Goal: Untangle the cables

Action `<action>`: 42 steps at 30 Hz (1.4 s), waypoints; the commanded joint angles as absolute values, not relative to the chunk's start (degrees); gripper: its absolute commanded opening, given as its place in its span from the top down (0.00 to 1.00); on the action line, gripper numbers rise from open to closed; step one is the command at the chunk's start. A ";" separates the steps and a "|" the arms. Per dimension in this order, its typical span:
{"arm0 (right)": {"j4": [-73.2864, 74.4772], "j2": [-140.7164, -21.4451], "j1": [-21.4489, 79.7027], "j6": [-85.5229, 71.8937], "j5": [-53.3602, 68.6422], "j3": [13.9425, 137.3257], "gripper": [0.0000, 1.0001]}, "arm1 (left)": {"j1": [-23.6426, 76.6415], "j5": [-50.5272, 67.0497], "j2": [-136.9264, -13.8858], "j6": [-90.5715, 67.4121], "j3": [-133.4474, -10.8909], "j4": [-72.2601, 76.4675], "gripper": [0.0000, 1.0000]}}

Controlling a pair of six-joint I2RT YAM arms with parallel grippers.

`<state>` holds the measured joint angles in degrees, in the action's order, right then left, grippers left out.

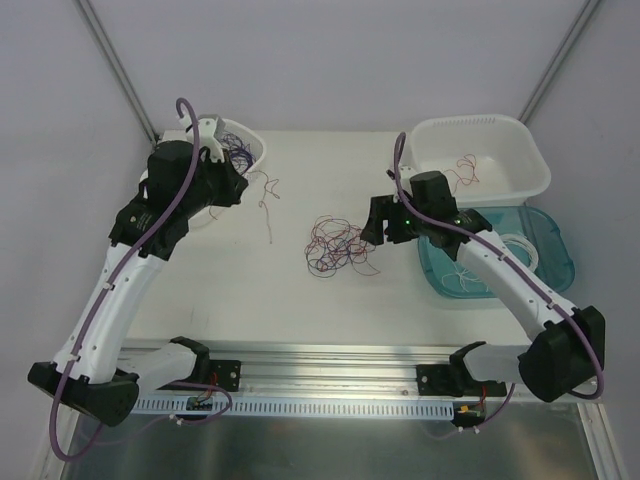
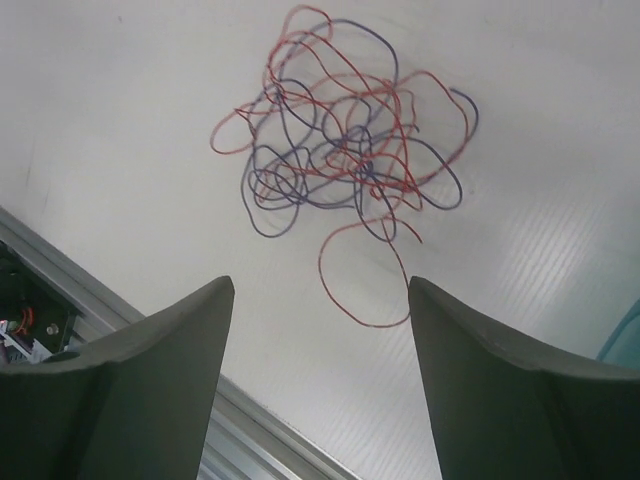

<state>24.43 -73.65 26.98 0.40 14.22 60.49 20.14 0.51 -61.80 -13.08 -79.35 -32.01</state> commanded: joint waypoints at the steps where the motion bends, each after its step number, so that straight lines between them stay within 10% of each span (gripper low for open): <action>1: 22.51 -71.01 29.09 -1.39 15.82 66.53 0.25 | 20.13 8.52 -63.63 -15.46 -78.58 -31.03 1.00; 25: -5.10 -87.53 39.02 -18.28 24.08 77.61 0.19 | 25.40 13.36 -64.07 -20.74 -74.71 -26.28 1.00; 42: -6.24 -92.37 39.20 -20.39 26.19 77.61 0.66 | 25.93 12.39 -62.84 -20.48 -73.21 -25.14 1.00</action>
